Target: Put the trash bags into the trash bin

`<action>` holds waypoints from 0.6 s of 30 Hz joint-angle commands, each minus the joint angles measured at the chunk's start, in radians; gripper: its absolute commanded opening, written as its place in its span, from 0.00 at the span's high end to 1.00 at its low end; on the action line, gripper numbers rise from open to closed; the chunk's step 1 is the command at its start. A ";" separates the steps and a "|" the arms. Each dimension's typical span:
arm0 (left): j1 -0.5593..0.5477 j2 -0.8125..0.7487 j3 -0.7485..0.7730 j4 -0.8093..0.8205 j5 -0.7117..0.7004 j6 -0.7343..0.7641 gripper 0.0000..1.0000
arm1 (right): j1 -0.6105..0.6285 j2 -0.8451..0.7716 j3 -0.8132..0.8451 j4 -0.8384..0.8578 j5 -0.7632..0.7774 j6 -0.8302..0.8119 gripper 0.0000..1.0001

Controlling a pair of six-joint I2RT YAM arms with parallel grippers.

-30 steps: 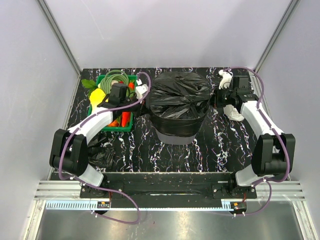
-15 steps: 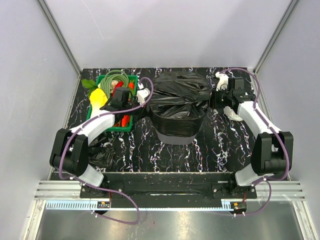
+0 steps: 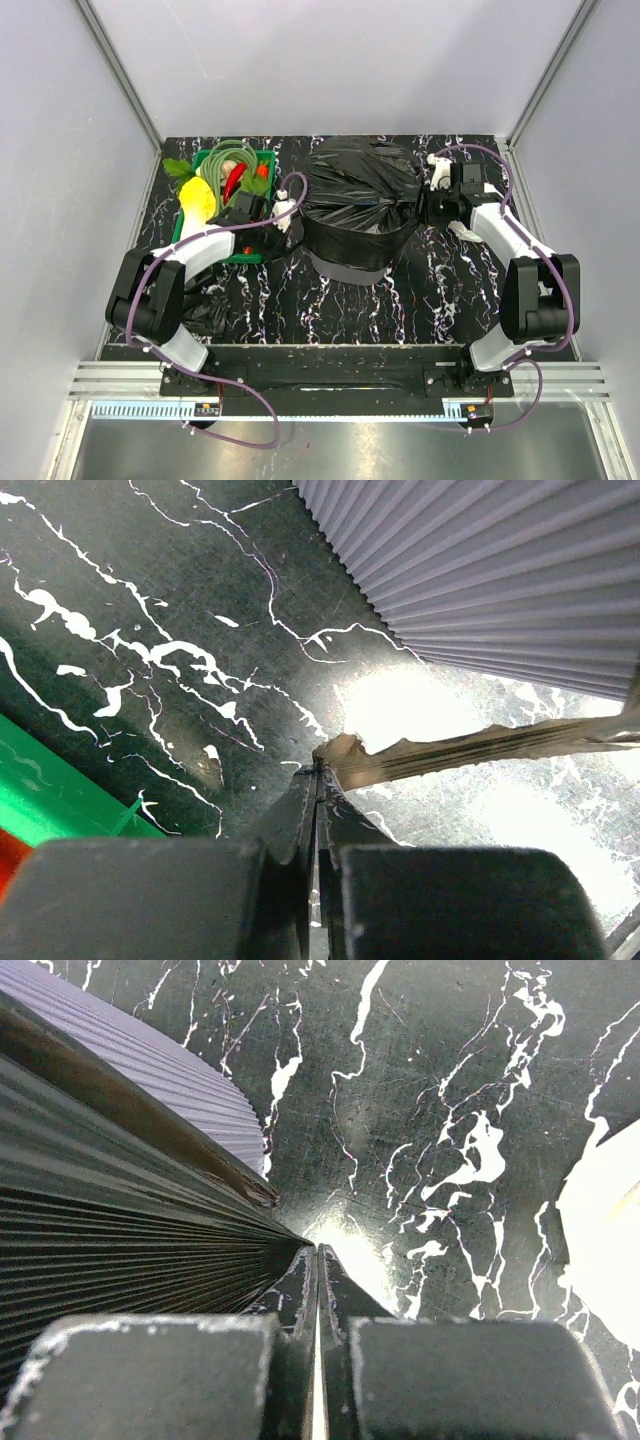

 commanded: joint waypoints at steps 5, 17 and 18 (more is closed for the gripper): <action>0.030 -0.021 -0.002 -0.005 -0.018 0.009 1.00 | -0.010 0.018 -0.012 -0.078 0.139 -0.055 1.00; 0.137 -0.093 0.048 0.044 0.232 -0.052 0.31 | -0.010 -0.062 0.039 -0.127 0.036 -0.087 0.86; 0.142 -0.098 0.065 0.040 0.255 -0.061 0.27 | -0.010 -0.065 0.048 -0.135 0.027 -0.089 0.84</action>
